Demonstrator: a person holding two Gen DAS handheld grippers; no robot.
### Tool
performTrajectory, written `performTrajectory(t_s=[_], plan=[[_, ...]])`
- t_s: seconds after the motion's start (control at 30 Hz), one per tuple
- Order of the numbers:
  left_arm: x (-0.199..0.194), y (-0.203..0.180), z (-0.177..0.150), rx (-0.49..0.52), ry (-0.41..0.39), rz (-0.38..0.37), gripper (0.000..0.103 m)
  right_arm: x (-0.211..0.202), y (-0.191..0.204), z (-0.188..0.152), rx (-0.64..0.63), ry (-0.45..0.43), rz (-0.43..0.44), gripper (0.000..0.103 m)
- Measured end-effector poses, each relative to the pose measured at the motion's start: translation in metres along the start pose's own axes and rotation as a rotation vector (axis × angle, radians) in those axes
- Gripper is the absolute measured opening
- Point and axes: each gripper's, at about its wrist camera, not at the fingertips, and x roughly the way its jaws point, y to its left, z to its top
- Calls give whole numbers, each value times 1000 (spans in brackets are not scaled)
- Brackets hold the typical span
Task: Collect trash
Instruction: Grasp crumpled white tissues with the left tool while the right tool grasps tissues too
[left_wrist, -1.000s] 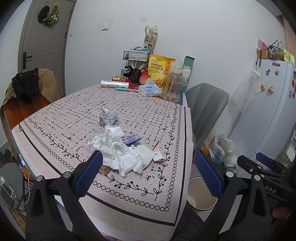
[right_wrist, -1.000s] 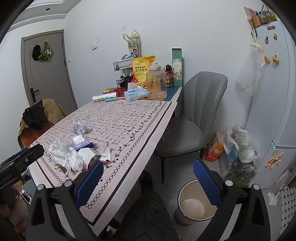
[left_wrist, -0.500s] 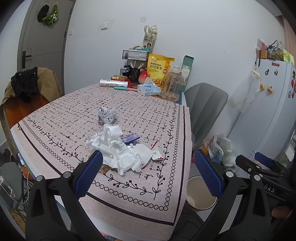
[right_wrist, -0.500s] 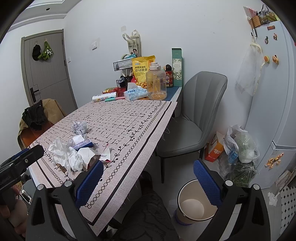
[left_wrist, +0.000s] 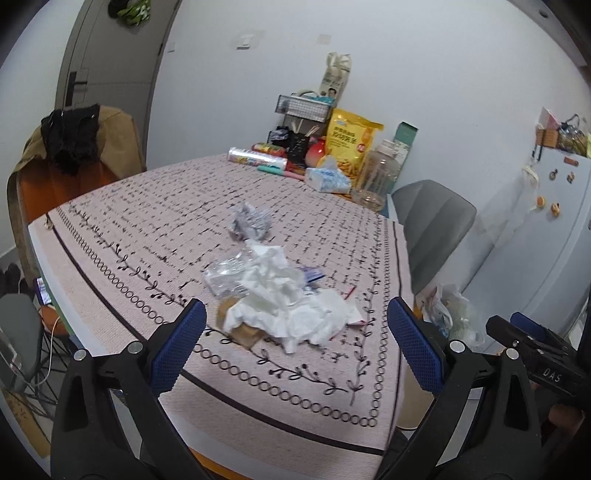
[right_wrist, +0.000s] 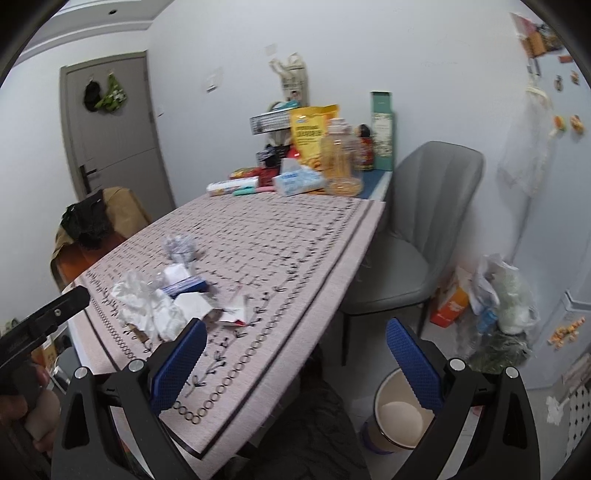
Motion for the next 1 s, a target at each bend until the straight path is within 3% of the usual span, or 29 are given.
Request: performTrajectory(t_s=[0.27, 0.43, 0.57, 0.67, 0.73, 0.77, 0.8, 0.87, 1.0], plan=[[29, 33, -3, -56, 60, 32, 89, 42, 28, 2, -26, 67, 118, 90], [53, 34, 2, -50, 84, 30, 85, 68, 35, -3, -18, 147, 179, 77], [71, 31, 7, -48, 103, 16, 78, 86, 36, -7, -6, 191, 199, 73], [84, 31, 12, -52, 121, 2, 65, 95, 37, -8, 2, 207, 212, 72], [91, 33, 14, -68, 137, -21, 42, 100, 39, -7, 0, 215, 217, 72], [91, 35, 15, -77, 138, -31, 21, 103, 40, -7, 0, 222, 220, 72], [91, 38, 16, -97, 129, -49, 14, 105, 40, -7, 0, 227, 222, 72], [87, 41, 20, -109, 102, -60, 6, 110, 42, -7, 0, 233, 229, 72], [73, 45, 34, -109, 38, -69, 5, 117, 47, -5, 0, 241, 248, 72]])
